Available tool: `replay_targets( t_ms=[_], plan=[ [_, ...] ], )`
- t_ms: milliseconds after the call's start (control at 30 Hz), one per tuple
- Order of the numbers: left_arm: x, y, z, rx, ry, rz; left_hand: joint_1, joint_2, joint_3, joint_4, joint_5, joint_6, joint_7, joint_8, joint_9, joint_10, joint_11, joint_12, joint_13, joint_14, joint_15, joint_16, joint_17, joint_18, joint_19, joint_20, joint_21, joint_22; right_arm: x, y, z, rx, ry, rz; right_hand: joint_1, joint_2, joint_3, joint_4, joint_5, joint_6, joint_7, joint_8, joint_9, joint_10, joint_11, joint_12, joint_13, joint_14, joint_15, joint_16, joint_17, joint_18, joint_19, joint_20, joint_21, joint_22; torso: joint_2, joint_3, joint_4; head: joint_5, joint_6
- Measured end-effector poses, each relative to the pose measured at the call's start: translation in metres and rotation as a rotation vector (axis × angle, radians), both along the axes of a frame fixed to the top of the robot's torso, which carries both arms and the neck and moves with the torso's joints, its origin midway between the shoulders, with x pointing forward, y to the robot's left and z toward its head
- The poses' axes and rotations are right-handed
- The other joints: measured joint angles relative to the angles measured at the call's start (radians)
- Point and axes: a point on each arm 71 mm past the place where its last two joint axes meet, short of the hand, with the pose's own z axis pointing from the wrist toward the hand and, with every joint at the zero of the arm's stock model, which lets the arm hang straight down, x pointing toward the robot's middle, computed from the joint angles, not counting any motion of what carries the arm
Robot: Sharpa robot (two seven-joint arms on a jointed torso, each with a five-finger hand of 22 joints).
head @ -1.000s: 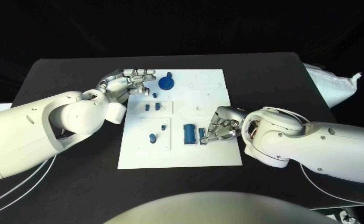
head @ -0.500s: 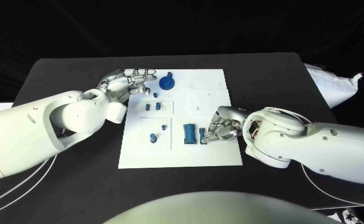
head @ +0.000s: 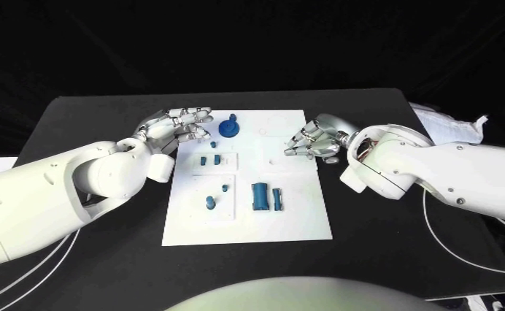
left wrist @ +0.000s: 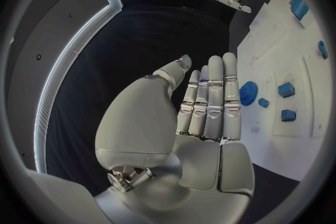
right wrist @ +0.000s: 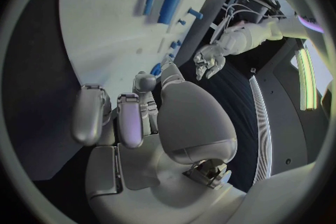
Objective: Assemble the parts on the task board
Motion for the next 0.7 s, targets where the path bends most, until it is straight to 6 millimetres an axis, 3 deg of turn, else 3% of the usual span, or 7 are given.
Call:
replay_targets(
  t_ms=[100,167,267,333,400,600,700],
  plan=[
    [0.004,0.001,-0.004,-0.007,-0.006,0.032,-0.009,0.001,-0.033,0.018,0.000,-0.015,-0.002,-0.008,0.000,-0.010,0.010,-0.017,-0.001,-0.081,0.036,-0.173,-0.075,0.000,-0.118,0.035,-0.130,-0.093,0.020,-0.003,-0.002,0.143,0.010,-0.038,0.049,0.022,0.014,-0.014,-0.009,-0.017,0.014,-0.007,-0.011,-0.063,0.010,-0.170,-0.156,-0.110,0.015,-0.320,-0.346,0.058,-0.157,0.011,-0.298,-0.338,-0.016,-0.0061,0.0000,0.000,0.022],
    [0.007,0.003,-0.006,-0.011,-0.015,0.063,-0.009,0.001,-0.052,0.025,0.000,-0.019,0.002,-0.013,0.000,-0.014,0.018,-0.035,-0.002,-0.108,0.059,-0.277,-0.118,0.000,-0.183,0.061,-0.212,-0.161,0.035,-0.006,-0.004,0.240,0.015,-0.069,0.074,0.028,0.019,-0.019,-0.028,-0.033,0.027,-0.011,-0.024,-0.100,0.036,-0.288,-0.282,-0.206,0.036,-0.549,-0.525,0.060,-0.231,0.029,-0.453,-0.464,-0.026,-0.0094,-0.0002,0.001,0.045],
    [0.012,0.006,-0.008,-0.010,-0.030,0.111,0.004,0.014,-0.079,0.029,0.000,-0.026,-0.006,-0.025,0.000,-0.033,0.040,-0.070,-0.003,-0.141,0.092,-0.398,-0.169,0.000,-0.245,0.098,-0.294,-0.238,0.051,-0.010,-0.006,0.359,0.014,-0.110,0.120,0.031,0.034,-0.034,-0.052,-0.049,0.052,-0.015,-0.046,-0.158,0.073,-0.436,-0.453,-0.374,0.095,-0.821,-0.682,0.059,-0.361,0.077,-0.667,-0.603,-0.037,-0.0127,-0.0012,0.005,0.078],
    [0.016,0.008,-0.010,-0.005,-0.043,0.150,0.015,0.025,-0.096,0.028,0.000,-0.030,-0.009,-0.034,0.000,-0.045,0.053,-0.093,-0.003,-0.153,0.104,-0.458,-0.196,0.000,-0.270,0.118,-0.330,-0.280,0.066,-0.012,-0.008,0.444,0.007,-0.141,0.138,0.032,0.042,-0.042,-0.059,-0.053,0.060,-0.015,-0.060,-0.170,0.085,-0.482,-0.526,-0.439,0.125,-0.929,-0.750,0.059,-0.408,0.105,-0.761,-0.664,-0.043,-0.0132,-0.0016,0.006,0.097],
    [0.021,0.009,-0.012,0.001,-0.054,0.181,0.028,0.038,-0.118,0.026,0.000,-0.031,-0.011,-0.046,0.000,-0.052,0.059,-0.118,-0.003,-0.155,0.106,-0.523,-0.224,0.000,-0.289,0.137,-0.351,-0.329,0.078,-0.012,-0.009,0.510,-0.006,-0.161,0.145,0.035,0.047,-0.059,-0.063,-0.038,0.062,-0.020,-0.094,-0.128,0.105,-0.533,-0.685,-0.423,0.138,-1.067,-0.875,0.059,-0.380,0.148,-0.892,-0.769,-0.050,-0.0143,-0.0022,0.009,0.121],
    [0.032,0.007,-0.014,0.021,-0.089,0.252,0.044,0.054,-0.144,0.024,0.000,-0.026,-0.005,-0.050,0.000,-0.052,0.059,-0.150,-0.003,-0.146,0.112,-0.606,-0.254,0.000,-0.310,0.144,-0.352,-0.401,0.102,-0.015,-0.011,0.665,-0.063,-0.211,0.151,0.042,0.065,-0.092,-0.058,-0.024,0.058,-0.021,-0.147,-0.084,0.102,-0.540,-0.882,-0.366,0.147,-1.197,-1.013,0.059,-0.313,0.159,-1.025,-0.881,-0.068,-0.0151,0.0022,0.021,0.160],
    [0.032,0.007,-0.014,0.023,-0.090,0.256,-0.067,0.082,-0.167,0.025,-0.005,-0.101,-0.019,-0.071,-0.018,-0.132,0.047,-0.172,-0.020,-0.211,0.099,-0.625,-0.274,0.000,-0.372,0.119,-0.370,-0.438,0.101,-0.015,-0.010,0.671,-0.064,-0.212,0.029,0.027,0.074,-0.101,-0.062,-0.109,0.046,-0.035,-0.163,-0.178,0.092,-0.560,-0.912,-0.459,0.144,-1.226,-1.039,0.058,-0.395,0.141,-1.052,-0.904,-0.069,-0.0151,0.0023,0.022,0.162]
  ],
)
